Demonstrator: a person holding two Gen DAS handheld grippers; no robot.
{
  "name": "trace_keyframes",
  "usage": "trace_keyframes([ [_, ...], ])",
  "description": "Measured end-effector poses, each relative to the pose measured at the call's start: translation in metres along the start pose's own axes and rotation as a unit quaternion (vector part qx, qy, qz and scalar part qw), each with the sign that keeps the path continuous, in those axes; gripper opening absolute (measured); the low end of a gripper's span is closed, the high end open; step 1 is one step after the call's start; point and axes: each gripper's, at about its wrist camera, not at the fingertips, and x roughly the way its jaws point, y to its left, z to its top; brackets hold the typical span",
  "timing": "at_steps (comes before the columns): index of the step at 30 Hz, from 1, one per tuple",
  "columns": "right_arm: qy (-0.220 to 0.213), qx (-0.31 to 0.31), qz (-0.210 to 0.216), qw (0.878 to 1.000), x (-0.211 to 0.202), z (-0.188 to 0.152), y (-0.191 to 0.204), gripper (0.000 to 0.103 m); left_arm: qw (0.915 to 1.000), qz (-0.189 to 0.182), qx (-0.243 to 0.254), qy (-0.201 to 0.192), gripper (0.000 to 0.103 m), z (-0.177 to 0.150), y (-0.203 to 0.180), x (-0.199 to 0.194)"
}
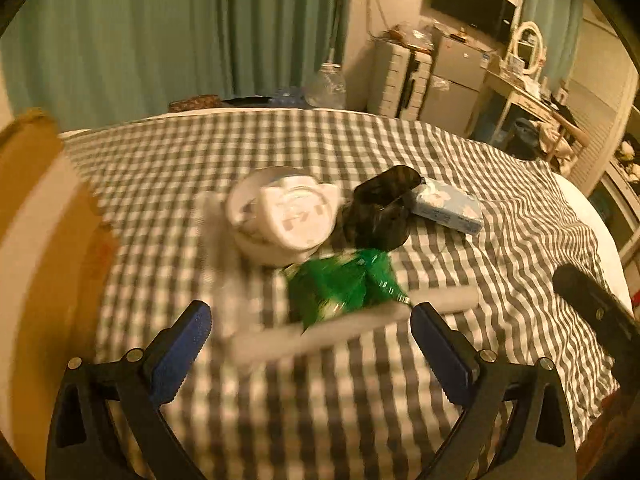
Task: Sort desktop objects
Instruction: 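Move both tools back over the remaining items on the cover, then grasp the green snack bag with left tool while right tool grasps the light-blue tissue pack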
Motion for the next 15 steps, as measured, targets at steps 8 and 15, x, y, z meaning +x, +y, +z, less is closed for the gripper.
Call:
trace_keyframes([
  [8, 0.008, -0.002, 0.009, 1.0, 0.031, 0.01, -0.024, 0.081, 0.9993, 0.017, -0.032, 0.013, 0.102, 0.005, -0.012, 0.057],
  [15, 0.047, -0.132, 0.047, 0.989, 0.084, 0.035, -0.005, 0.081, 0.9999, 0.016, 0.003, -0.005, 0.068, 0.002, -0.023, 0.06],
])
